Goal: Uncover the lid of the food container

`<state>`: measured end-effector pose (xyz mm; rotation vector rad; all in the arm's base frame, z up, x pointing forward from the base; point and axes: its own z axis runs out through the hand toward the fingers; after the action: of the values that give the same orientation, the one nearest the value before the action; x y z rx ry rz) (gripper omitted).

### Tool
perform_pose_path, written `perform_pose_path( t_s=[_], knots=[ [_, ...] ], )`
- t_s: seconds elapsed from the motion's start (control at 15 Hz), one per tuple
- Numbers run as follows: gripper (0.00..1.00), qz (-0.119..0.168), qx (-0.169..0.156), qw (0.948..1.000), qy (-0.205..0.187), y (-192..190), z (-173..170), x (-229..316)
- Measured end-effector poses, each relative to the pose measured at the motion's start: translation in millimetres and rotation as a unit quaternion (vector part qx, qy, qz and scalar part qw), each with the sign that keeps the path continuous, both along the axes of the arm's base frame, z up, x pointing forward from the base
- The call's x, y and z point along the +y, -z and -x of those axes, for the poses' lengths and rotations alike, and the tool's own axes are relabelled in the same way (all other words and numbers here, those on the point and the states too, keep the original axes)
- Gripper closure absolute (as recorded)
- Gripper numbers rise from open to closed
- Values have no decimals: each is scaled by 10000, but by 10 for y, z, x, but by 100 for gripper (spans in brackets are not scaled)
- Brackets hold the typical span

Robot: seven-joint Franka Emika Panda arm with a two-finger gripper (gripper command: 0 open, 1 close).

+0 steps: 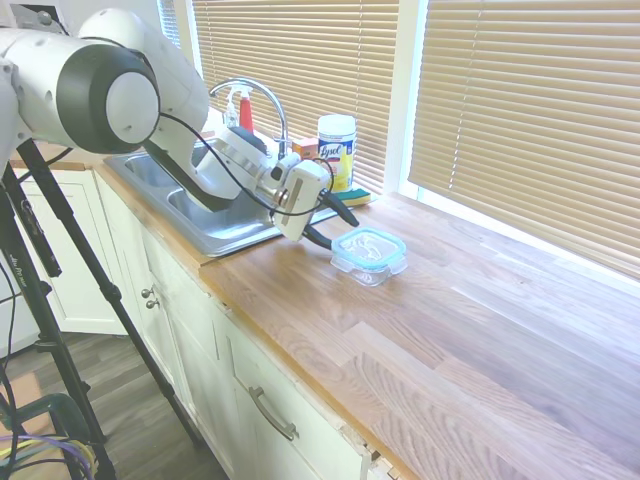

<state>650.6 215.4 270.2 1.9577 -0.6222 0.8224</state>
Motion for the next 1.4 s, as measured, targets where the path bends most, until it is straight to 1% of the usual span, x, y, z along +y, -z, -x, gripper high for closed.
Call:
perform_pose_path(
  t_s=[0.07,0.33,0.73,0.93,1.2,1.4],
  knots=[
    [100,21,-14,10000,46,15,-31,-11],
    [100,117,-56,9996,232,39,-93,37],
    [100,194,-58,9988,441,-4,-44,148],
    [100,198,-24,9983,547,5,-38,123],
    [100,188,-15,9981,588,31,-55,105],
    [100,85,22,9977,677,25,-58,93]
  ],
)
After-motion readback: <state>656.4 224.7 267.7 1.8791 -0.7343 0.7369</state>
